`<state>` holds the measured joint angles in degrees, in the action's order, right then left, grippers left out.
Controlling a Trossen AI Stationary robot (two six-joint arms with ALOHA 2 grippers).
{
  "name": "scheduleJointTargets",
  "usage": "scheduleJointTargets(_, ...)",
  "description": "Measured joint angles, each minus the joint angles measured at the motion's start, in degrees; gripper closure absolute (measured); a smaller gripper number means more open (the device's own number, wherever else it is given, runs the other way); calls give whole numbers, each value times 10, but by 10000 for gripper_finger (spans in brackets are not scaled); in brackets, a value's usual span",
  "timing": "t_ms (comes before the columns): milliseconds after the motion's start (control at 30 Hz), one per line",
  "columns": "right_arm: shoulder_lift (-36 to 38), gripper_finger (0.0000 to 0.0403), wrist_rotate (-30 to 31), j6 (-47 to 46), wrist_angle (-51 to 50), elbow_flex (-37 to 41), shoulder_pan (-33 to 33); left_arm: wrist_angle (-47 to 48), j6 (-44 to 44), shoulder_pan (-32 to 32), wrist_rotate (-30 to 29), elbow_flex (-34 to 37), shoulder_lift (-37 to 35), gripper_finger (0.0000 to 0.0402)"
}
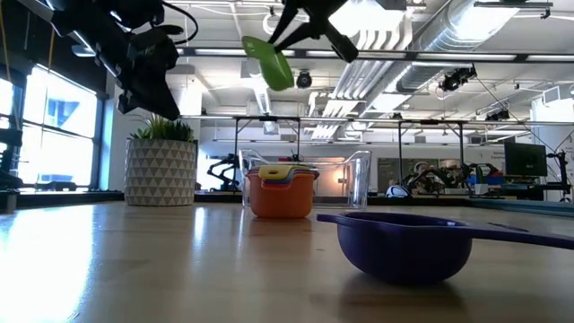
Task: Nest measuring cups in basket
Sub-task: Stack the green measuring cup on top of the yellow measuring cup
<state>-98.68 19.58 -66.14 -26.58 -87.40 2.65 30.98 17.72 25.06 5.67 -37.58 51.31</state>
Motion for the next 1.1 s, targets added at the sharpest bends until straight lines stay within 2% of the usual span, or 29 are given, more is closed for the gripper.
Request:
scheduleJointTargets(133, -37, 400, -11, 44, -54, -81, -9, 0, 0, 0, 0, 0, 0, 342)
scheduleJointTargets(300, -102, 400, -43, 32, -212, -186, -20, 5, 0, 0, 0, 0, 0, 342)
scheduleJointTargets(433, -147, 400, -71, 20, -278, -239, -19, 10, 0, 0, -2, 0, 0, 342)
scheduleJointTargets(667, -198, 400, -143, 17, -286, -249, -15, 10, 0, 0, -2, 0, 0, 342)
scheduleJointTargets(1100, -240, 400, -151, 26, -326, -250, -3, 10, 0, 0, -3, 0, 0, 342)
